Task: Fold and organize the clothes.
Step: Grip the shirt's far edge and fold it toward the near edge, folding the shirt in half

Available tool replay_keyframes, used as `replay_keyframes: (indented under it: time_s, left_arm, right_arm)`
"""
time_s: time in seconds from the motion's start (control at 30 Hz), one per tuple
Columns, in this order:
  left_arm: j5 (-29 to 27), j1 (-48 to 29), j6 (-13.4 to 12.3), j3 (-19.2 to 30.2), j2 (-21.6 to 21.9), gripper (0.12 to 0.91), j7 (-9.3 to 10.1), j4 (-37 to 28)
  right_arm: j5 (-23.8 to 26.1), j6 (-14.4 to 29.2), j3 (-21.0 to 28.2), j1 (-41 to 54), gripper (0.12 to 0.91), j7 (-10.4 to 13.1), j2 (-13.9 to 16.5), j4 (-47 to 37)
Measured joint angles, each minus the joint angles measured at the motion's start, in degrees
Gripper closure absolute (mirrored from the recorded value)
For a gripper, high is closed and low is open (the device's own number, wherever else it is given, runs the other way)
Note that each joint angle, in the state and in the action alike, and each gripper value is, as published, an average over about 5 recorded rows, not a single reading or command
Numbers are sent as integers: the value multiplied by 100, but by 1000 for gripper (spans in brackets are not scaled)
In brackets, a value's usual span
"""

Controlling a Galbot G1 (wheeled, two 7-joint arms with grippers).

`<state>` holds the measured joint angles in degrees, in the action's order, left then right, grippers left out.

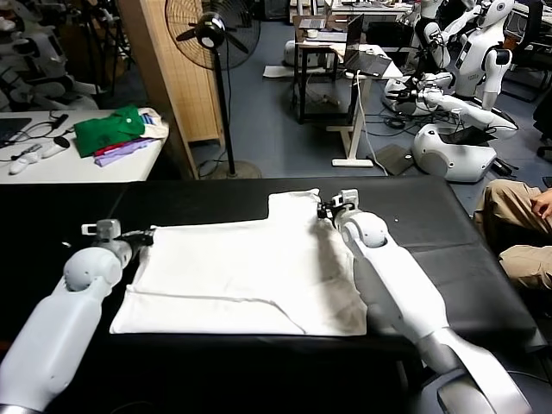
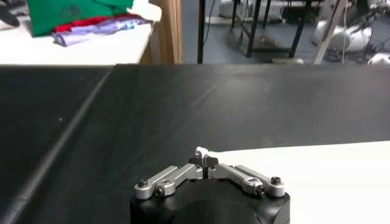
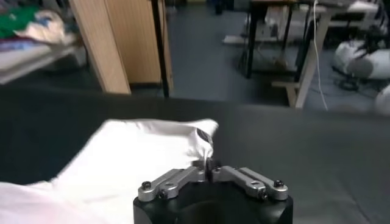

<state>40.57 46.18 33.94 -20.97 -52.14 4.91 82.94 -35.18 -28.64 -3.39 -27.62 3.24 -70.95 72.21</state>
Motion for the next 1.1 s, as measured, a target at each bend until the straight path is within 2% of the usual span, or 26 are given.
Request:
replay_keyframes:
  time_s: [0.13, 0.33, 0.57, 0.7, 0.87, 1.1]
  left_arm:
    - [-105, 288, -100, -157, 93, 900, 83, 469]
    - [-473, 919, -353, -495, 221, 900, 357, 1197]
    - [-603, 1741, -438, -1024, 344, 900, 330, 1906]
    - [-725, 2207, -450, -1271, 405, 900, 237, 2267]
    - [-909, 2741, -411, -1455, 417, 900, 210, 2550]
    - [-1233, 3242, -241, -1580, 403, 900, 218, 2675]
  right_arm:
    - [-129, -266, -177, -390, 904, 58, 340, 796]
    - [-488, -574, -512, -1215, 904, 236, 962, 2015]
    - [-802, -1022, -822, -2231, 904, 471, 1570, 3305]
    - [-824, -1302, -874, -2664, 904, 565, 1762, 3851]
    - [-747, -1355, -879, -3035, 904, 702, 1911, 4267]
    - [-485, -1356, -944, -3431, 904, 672, 1935, 4464]
